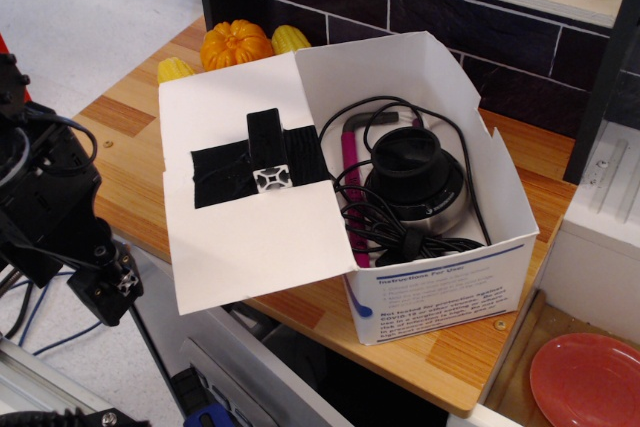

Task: Close white1fbox flap

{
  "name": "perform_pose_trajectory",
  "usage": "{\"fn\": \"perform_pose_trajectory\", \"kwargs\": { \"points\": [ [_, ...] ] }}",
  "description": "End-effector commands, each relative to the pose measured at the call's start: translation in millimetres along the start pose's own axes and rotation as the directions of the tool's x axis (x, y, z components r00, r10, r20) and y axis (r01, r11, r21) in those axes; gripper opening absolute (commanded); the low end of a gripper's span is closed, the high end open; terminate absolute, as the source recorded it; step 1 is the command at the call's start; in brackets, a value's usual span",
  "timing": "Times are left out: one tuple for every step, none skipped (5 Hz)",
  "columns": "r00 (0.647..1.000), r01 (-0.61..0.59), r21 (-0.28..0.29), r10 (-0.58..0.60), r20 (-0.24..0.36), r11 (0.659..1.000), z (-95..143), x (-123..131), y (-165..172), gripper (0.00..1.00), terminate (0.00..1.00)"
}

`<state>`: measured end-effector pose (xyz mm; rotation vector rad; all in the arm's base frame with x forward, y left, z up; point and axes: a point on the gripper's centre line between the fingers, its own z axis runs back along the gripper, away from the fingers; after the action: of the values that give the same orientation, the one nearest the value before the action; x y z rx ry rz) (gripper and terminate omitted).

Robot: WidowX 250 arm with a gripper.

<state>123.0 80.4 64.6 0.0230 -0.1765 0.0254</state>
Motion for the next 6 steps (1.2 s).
{"fn": "perform_pose_trajectory", "kwargs": {
  "points": [
    [1.0,0.0,0.0,0.0,0.0,1.0,0.0,0.0,0.0,1.0,0.0],
    [0.984,0.173,0.016,-0.174,0.042,0.985,-2.2,5.3,-0.7,1.0,0.0],
    [0.984,0.151,-0.037,-0.146,0.097,0.988,-8.0,12.6,-0.3,1.0,0.0],
    [0.988,0.105,-0.048,-0.099,0.122,0.993,-16.8,17.4,-3.1,1.0,0.0],
    [0.983,0.124,-0.039,-0.118,0.138,0.991,-17.3,23.4,-4.5,1.0,0.0],
    [0.983,0.12,-0.027,-0.115,0.143,0.992,-8.5,30.4,-6.7,1.0,0.0]
  ]
}}
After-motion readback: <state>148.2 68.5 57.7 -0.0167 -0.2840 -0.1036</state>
